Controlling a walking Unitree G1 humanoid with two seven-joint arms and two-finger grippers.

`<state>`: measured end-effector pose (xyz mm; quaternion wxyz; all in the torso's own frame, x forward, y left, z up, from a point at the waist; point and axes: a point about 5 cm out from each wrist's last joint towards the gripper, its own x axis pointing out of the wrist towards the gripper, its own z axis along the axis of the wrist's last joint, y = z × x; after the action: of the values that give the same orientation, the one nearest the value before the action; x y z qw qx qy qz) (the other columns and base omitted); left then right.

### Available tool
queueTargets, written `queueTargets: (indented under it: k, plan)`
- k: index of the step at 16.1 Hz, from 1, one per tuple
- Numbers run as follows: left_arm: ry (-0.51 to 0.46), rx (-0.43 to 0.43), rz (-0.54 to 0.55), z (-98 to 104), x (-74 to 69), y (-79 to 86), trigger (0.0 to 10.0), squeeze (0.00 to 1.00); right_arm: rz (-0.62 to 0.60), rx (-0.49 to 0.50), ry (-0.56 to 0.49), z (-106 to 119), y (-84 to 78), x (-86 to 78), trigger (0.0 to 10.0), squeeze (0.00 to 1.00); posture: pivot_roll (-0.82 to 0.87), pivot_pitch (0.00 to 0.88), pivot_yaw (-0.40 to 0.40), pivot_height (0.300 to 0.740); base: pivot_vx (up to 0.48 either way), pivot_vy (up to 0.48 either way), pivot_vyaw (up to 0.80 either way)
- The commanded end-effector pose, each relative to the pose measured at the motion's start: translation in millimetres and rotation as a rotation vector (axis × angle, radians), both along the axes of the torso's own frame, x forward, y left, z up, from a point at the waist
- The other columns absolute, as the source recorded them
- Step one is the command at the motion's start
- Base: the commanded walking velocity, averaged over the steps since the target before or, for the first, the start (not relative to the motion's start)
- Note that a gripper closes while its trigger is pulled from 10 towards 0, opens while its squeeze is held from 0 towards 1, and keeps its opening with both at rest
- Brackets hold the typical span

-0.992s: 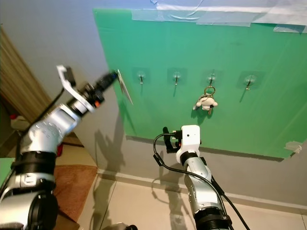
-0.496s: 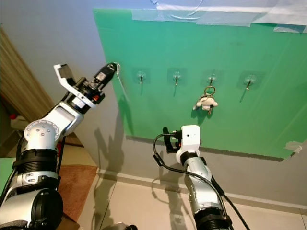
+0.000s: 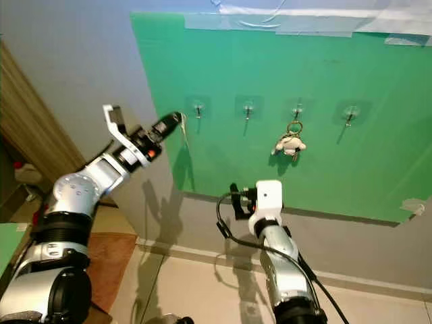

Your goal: Hang keys on a hook

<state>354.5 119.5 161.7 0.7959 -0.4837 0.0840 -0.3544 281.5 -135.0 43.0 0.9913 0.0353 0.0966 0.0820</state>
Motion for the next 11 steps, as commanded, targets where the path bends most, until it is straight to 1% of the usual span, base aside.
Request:
queueTargets:
  k: [1,3,5,11]
  plan:
    - [-0.032,0.014,-0.009,9.3,3.8,-2.5,0.0,0.0,0.007,0.001,-0.021,6.1,3.8,1.9,10.0,0.0,-0.06,0.0,0.154,0.74,0.0,0.0,0.0]
    - [-0.034,0.018,-0.031,9.6,5.0,-9.7,0.0,0.0,0.002,-0.001,-0.021,6.7,2.9,2.0,10.0,0.0,-0.07,0.0,0.16,0.74,0.0,0.0,0.0]
    - [-0.028,0.025,-0.038,7.3,5.7,-13.0,0.0,0.0,-0.002,-0.001,-0.022,6.8,2.5,1.7,10.0,0.0,-0.07,0.0,0.163,0.74,0.0,0.0,0.0]
    - [-0.014,0.05,-0.005,4.4,13.2,-15.5,0.0,0.0,-0.011,0.0,-0.018,6.3,0.9,-1.2,10.0,0.0,-0.08,0.0,0.17,0.74,0.0,0.0,0.0]
